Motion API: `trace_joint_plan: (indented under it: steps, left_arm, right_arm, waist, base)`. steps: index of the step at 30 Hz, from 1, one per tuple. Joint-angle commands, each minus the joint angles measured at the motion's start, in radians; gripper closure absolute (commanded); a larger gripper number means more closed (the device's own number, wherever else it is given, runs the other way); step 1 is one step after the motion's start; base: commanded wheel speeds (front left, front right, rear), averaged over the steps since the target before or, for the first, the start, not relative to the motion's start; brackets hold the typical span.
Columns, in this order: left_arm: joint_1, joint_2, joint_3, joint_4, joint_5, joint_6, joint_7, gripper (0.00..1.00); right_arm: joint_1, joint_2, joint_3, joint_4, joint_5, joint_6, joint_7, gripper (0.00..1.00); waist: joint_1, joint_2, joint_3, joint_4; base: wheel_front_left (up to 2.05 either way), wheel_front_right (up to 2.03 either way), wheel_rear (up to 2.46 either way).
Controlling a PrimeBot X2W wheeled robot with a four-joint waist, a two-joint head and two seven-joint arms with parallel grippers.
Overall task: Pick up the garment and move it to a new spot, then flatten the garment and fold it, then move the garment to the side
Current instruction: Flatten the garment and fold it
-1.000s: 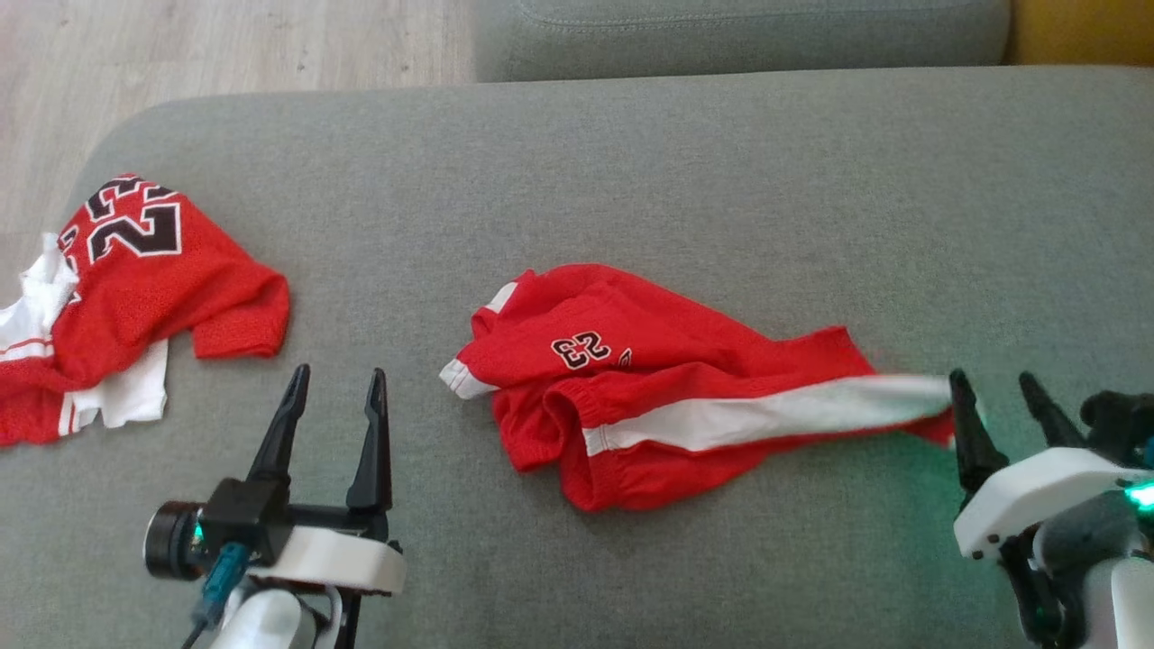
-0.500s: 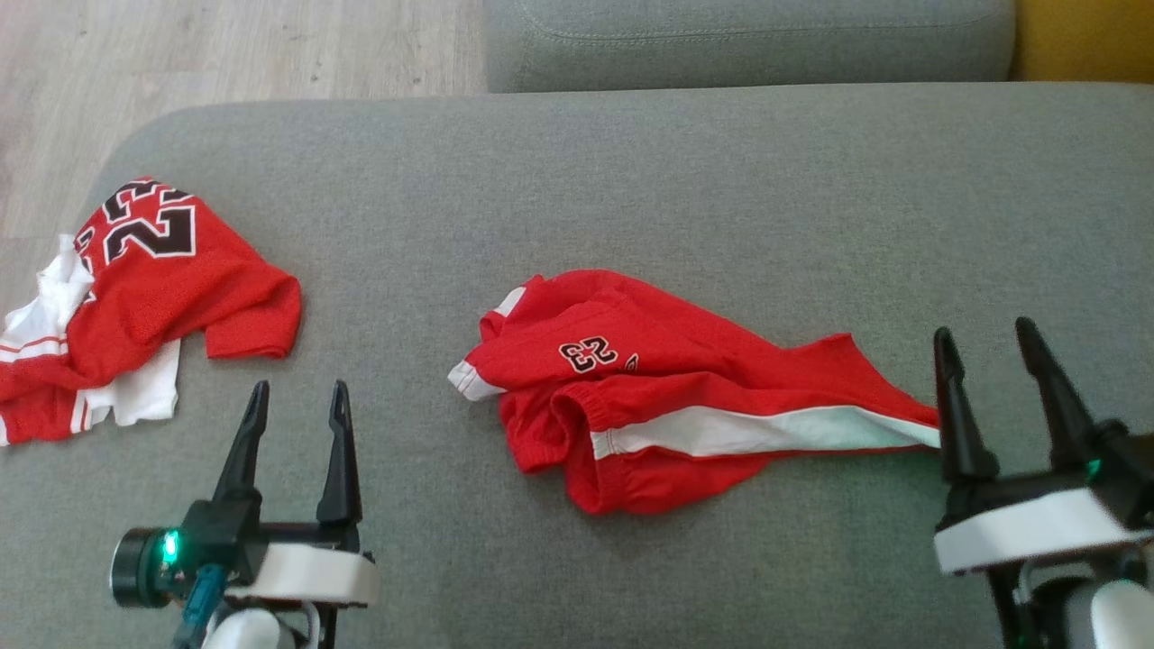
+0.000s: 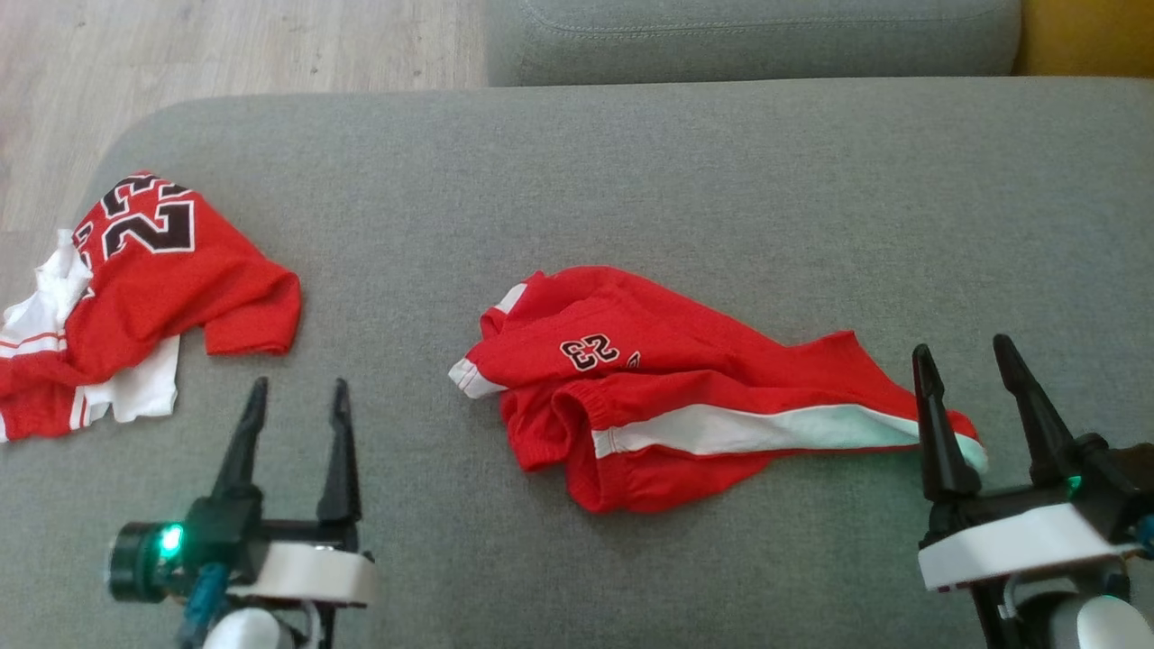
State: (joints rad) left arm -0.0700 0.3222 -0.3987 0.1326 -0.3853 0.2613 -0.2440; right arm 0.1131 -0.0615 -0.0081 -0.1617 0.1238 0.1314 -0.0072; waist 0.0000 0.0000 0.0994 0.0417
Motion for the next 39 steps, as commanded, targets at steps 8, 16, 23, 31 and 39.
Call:
trace_joint_plan:
  steps: [8, 16, 23, 31, 39]
  left_arm:
    - [-0.127, -0.055, -0.166, -0.083, -0.004, -0.113, 0.233, 0.00]
    - [-0.172, -0.155, -0.264, -0.028, -0.096, -0.180, 0.427, 0.00]
    - [-0.194, -0.171, -0.259, 0.021, -0.135, -0.201, 0.443, 0.00]
    - [-0.210, -0.175, -0.261, 0.051, -0.146, -0.217, 0.427, 1.00]
    - [-0.222, -0.175, -0.261, 0.057, -0.141, -0.211, 0.413, 1.00]
  right_arm:
    - [-0.037, -0.002, 0.031, -0.034, 0.010, -0.001, 0.018, 0.00]
    - [-0.046, 0.000, 0.038, -0.021, 0.017, -0.001, 0.029, 0.00]
    - [-0.027, -0.001, 0.020, 0.012, 0.037, -0.001, 0.053, 0.00]
    - [0.017, -0.047, -0.019, 0.148, 0.046, -0.001, 0.097, 0.00]
    - [-0.028, -0.065, -0.019, 0.258, 0.053, -0.001, 0.090, 0.00]
  waist:
    - [0.0000, 0.0000, 0.023, -0.005]
    - [0.0000, 0.0000, 0.039, -0.045]
    - [0.0000, 0.0000, 0.058, -0.069]
    - [0.0000, 0.0000, 0.076, -0.074]
    - [0.0000, 0.0000, 0.087, -0.072]
  base:
    - [0.00, 0.00, 0.00]
    - [0.00, 0.00, 0.00]
    - [0.00, 0.00, 0.00]
    - [0.00, 0.00, 0.00]
    - [0.00, 0.00, 0.00]
